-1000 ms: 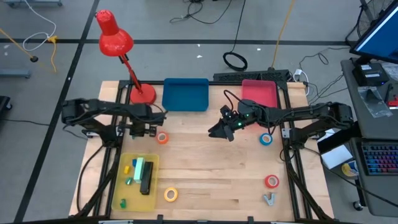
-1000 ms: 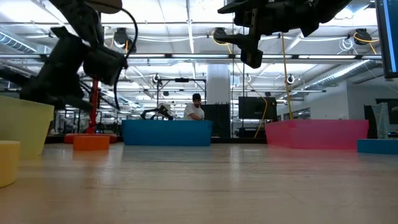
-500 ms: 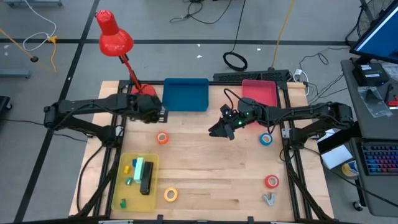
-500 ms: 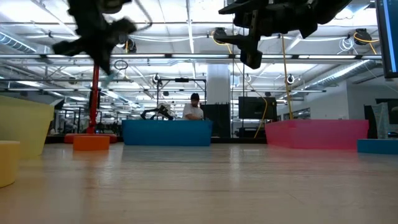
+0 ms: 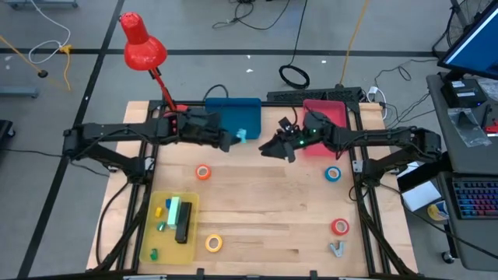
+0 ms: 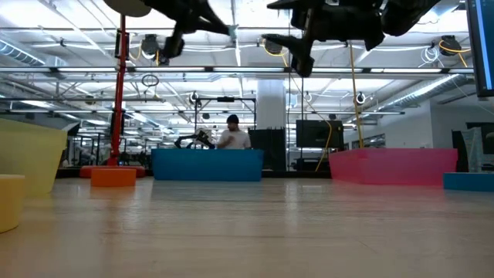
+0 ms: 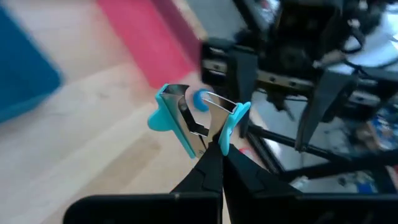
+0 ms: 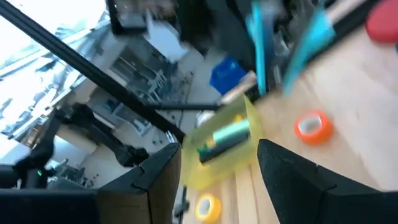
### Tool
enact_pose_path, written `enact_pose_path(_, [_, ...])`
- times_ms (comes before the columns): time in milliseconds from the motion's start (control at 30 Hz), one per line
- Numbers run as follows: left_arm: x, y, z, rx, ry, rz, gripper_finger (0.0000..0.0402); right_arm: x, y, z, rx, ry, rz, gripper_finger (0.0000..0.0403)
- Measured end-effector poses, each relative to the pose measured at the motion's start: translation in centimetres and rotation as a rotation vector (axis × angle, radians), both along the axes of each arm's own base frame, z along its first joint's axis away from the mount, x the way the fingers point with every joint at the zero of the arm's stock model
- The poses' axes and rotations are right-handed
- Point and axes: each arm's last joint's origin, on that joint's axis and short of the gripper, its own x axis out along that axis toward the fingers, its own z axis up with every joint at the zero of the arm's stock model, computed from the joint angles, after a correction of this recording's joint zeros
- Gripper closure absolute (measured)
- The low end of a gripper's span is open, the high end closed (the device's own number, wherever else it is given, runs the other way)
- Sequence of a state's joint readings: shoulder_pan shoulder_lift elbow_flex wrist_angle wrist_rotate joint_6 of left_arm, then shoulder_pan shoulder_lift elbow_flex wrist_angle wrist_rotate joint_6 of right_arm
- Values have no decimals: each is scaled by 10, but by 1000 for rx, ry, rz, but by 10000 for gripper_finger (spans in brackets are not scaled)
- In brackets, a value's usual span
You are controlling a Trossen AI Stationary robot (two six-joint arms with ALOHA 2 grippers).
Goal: Pick and place Stapler, Stapler remover, tape
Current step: Put the blue staple remover into the red bin
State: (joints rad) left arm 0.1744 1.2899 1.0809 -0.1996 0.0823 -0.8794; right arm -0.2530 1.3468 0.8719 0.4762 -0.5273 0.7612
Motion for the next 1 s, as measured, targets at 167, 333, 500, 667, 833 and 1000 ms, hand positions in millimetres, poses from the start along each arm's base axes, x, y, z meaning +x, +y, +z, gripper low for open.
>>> enact_pose_path(167, [19, -2, -8, -16, -48, -101, 401, -1, -4, 5, -68, -64, -13, 195])
enact_pose_path(333, [25, -5, -18, -42, -17, -159, 401, -1, -6, 5, -122, -78, -15, 195])
enact_pose_path(500, [25, -9, -17, -47, -25, -182, 401, -2, -9, 5, -131, -79, -25, 195])
enact_pose_path(667, [28, -15, -7, -26, -123, -208, 401, -3, -15, 4, -120, -71, -51, 195])
enact_pose_path(833, [30, -22, -1, -16, -184, -229, 402, -4, -18, 1, -109, -34, -63, 195])
enact_pose_path(1000, [31, -24, -2, -24, -175, -224, 402, -4, -18, 2, -107, -45, -64, 195])
